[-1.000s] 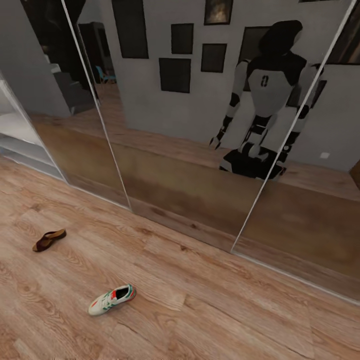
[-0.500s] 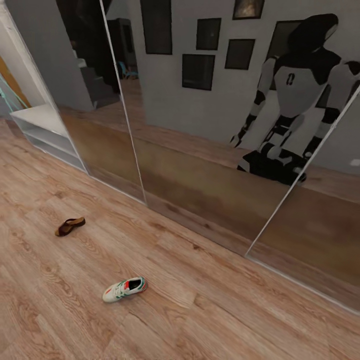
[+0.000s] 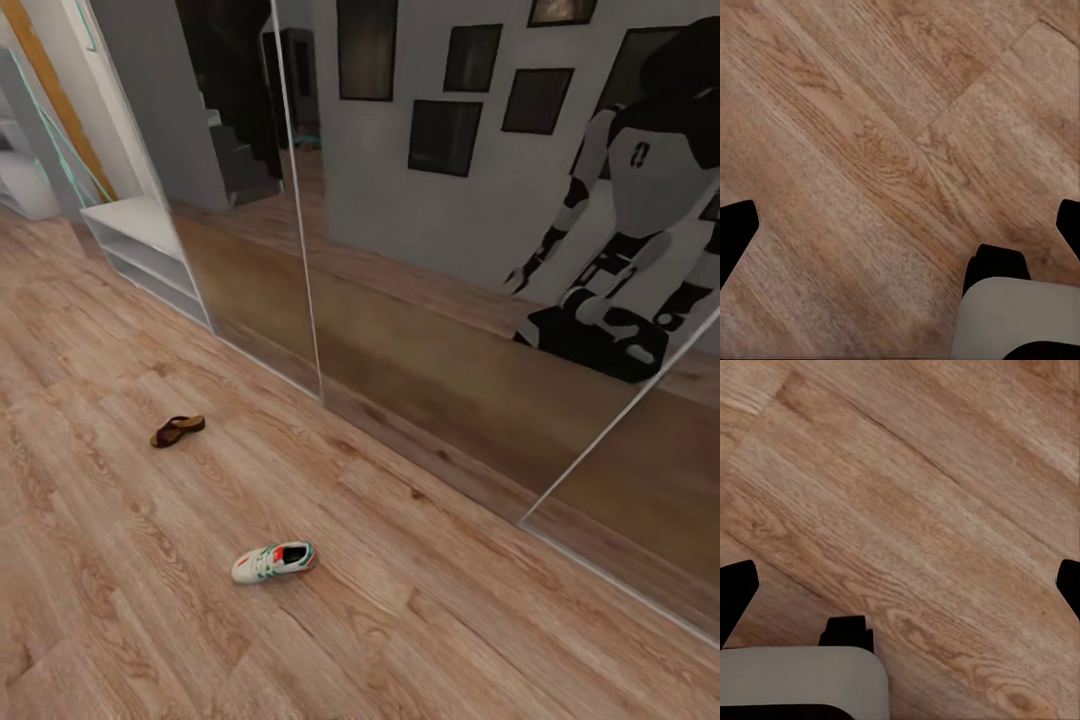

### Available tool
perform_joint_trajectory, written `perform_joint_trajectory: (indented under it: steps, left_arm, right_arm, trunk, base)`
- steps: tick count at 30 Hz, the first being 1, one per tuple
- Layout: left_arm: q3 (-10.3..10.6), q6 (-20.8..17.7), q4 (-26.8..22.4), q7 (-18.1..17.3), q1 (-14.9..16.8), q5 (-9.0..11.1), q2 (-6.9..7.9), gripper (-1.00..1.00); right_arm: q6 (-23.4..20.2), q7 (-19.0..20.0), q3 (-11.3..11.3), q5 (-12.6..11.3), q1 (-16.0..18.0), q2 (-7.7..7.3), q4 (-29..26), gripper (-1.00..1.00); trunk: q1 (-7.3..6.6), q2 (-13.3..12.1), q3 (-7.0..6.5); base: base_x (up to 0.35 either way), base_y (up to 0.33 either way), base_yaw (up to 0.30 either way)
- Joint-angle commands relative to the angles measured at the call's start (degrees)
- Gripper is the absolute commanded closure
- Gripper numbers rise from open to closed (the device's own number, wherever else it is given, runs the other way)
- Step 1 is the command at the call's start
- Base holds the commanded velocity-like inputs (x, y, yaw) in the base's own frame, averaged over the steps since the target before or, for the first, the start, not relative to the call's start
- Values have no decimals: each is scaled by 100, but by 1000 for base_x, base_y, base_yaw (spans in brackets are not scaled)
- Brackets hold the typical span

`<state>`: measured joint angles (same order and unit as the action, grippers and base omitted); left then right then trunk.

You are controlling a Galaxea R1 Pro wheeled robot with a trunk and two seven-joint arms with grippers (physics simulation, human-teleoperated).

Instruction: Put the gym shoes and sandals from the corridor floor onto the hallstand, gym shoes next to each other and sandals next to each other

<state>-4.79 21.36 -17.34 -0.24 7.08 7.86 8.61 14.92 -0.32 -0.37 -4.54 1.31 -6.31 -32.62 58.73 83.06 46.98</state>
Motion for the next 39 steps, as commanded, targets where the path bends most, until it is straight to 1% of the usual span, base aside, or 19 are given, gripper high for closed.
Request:
perform_joint_trajectory:
  steps: [1,14,20,33,39]
  left_arm:
    - [7,17,6,-3,4,41,0,-100]
    - [-1,17,12,-3,4,74,0,-100]
    - [2,17,12,-3,4,38,0,-100]
    - [4,21,12,-3,4,31,0,-100]
    - [1,24,12,-3,4,72,0,-100]
  right_arm:
    - [19,-3,10,-47,1,-2,2,-100]
    - [17,-3,15,-39,1,-2,2,-100]
    - [13,-3,14,-38,1,-2,2,-100]
    - [11,1,19,-30,1,-2,2,-100]
    - [11,1,19,-30,1,-2,2,-100]
  trunk:
    - [0,2,9]
    - [0,2,81]
    - [0,2,114]
    - [0,2,185]
    - [0,2,218]
  base:
    - [0,0,237]
    - [0,0,237]
    - [0,0,237]
    - [0,0,237]
    - [3,8,237]
